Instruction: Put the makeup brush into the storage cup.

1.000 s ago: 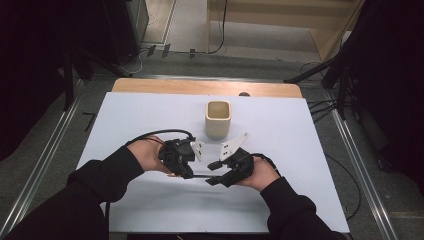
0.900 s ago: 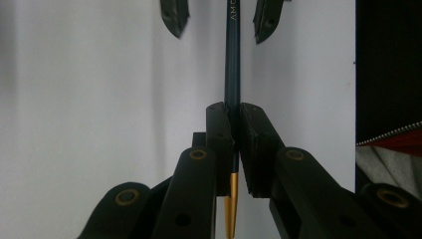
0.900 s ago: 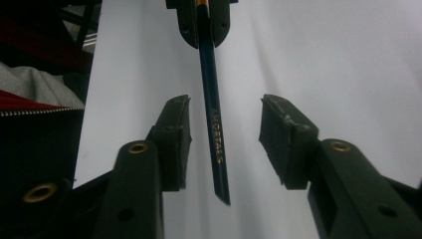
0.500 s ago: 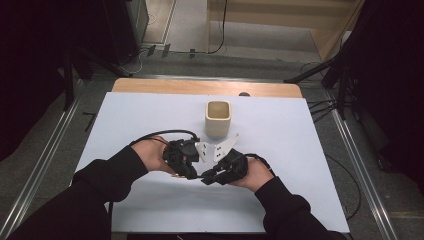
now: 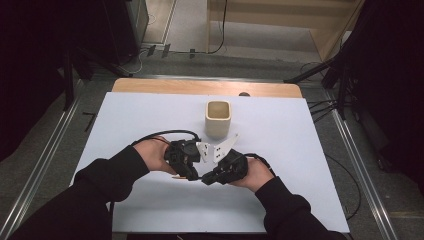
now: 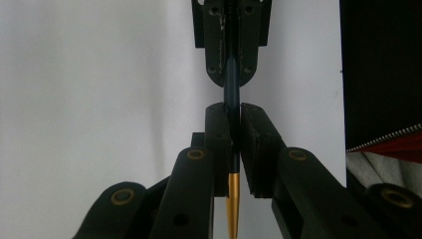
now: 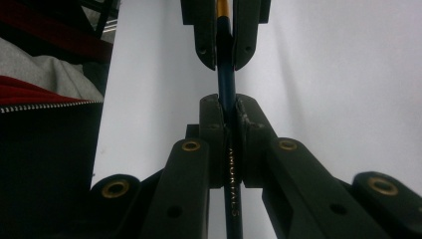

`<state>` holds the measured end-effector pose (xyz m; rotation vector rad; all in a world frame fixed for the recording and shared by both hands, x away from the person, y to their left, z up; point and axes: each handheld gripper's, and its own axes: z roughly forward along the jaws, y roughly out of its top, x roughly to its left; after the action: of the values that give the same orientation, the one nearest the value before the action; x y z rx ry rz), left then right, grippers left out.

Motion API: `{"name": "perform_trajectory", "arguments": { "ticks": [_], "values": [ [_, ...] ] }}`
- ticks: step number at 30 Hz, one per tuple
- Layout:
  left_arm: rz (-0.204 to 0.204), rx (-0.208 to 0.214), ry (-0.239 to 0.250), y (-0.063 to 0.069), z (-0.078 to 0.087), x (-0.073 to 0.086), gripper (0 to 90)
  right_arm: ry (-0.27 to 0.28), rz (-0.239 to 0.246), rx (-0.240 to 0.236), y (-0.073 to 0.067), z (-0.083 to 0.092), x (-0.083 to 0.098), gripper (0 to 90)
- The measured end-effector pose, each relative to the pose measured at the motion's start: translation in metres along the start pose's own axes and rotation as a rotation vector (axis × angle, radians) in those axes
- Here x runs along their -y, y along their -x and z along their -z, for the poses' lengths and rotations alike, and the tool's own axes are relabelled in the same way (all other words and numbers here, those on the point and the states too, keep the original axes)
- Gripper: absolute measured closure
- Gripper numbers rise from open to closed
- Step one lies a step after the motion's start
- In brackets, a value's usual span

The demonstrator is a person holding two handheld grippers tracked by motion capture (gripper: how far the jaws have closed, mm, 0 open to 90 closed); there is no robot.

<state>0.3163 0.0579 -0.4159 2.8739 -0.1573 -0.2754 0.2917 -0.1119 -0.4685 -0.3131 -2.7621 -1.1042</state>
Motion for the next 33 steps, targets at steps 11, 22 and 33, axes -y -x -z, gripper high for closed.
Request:
{"name": "perform_trajectory", "arguments": {
  "ticks": [11,22,33],
  "values": [
    [0.045,-0.005,0.097,-0.005,0.006,0.011,51.1,-0.022,-0.040,0.034,-0.001,0.004,0.003,84.6],
    [0.122,-0.038,0.195,-0.007,0.013,0.032,44.2,-0.028,-0.084,0.069,-0.006,0.014,0.013,84.5],
    [0.208,-0.064,0.272,-0.004,0.017,0.049,39.8,-0.036,-0.133,0.086,-0.007,0.019,0.022,84.4]
  ]
}}
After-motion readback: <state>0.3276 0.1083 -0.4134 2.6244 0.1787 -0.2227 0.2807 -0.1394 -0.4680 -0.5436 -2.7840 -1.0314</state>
